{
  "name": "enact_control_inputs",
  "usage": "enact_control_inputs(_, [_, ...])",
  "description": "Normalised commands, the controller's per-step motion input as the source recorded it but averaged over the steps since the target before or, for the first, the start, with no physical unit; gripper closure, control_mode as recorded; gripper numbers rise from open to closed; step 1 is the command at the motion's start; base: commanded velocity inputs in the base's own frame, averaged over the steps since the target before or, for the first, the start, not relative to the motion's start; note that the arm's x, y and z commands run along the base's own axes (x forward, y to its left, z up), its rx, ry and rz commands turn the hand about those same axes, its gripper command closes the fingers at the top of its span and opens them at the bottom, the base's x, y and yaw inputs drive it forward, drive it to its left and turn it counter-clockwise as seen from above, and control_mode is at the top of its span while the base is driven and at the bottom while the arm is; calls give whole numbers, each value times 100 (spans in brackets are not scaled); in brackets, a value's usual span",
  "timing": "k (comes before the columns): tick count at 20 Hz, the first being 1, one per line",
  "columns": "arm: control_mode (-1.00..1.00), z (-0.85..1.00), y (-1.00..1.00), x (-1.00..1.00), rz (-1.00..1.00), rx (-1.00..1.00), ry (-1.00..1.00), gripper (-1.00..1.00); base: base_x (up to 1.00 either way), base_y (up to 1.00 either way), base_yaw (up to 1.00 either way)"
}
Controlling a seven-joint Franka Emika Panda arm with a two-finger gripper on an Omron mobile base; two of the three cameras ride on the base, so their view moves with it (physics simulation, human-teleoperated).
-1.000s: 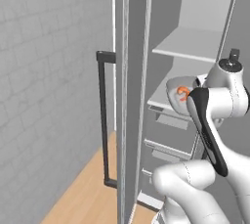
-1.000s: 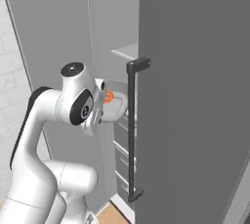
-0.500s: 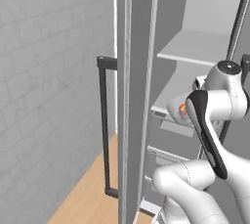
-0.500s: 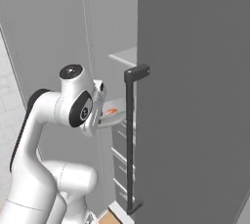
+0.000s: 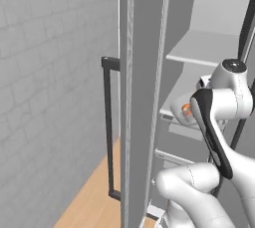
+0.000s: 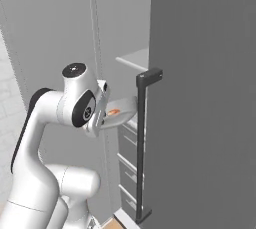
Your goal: Take the meat container that has the shrimp and place it on the second highest rack of the freezer. Then take the vegetable container that has the potato and broccoli and place it on the highest rack of the freezer.
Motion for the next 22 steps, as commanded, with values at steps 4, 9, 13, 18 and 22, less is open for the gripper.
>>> enact_control_inputs(4, [100,0,0,0,0,0,0,100,0,47,-19])
enact_control_inputs(9, [100,0,0,0,0,0,0,100,17,18,-14])
enact_control_inputs(13, [100,0,0,0,0,0,0,100,19,-12,-10])
enact_control_inputs(18, [100,0,0,0,0,0,0,100,6,-29,0])
enact_control_inputs(22, [100,0,0,0,0,0,0,100,18,-46,0])
